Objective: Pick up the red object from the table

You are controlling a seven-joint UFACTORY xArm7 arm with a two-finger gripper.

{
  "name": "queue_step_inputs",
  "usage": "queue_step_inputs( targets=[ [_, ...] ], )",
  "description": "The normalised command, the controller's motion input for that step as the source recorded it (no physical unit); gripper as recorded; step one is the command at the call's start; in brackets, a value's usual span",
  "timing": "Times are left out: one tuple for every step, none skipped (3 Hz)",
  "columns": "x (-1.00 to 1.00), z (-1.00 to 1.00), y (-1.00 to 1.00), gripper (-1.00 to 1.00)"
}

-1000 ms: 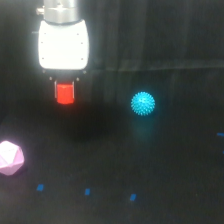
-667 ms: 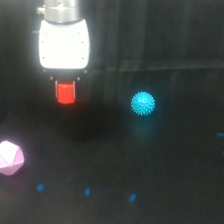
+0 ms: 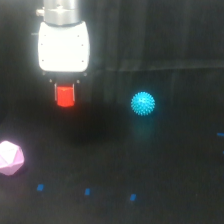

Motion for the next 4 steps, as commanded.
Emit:
queue_step_inputs(
  targets=[
    [0.28,-0.34,-0.25,-0.76],
    [0.07,-0.08,0.35,-0.99],
    [0.17,0.39,0.72,-1.00],
    [0.04,-0.12,0.30,-0.94]
  ],
)
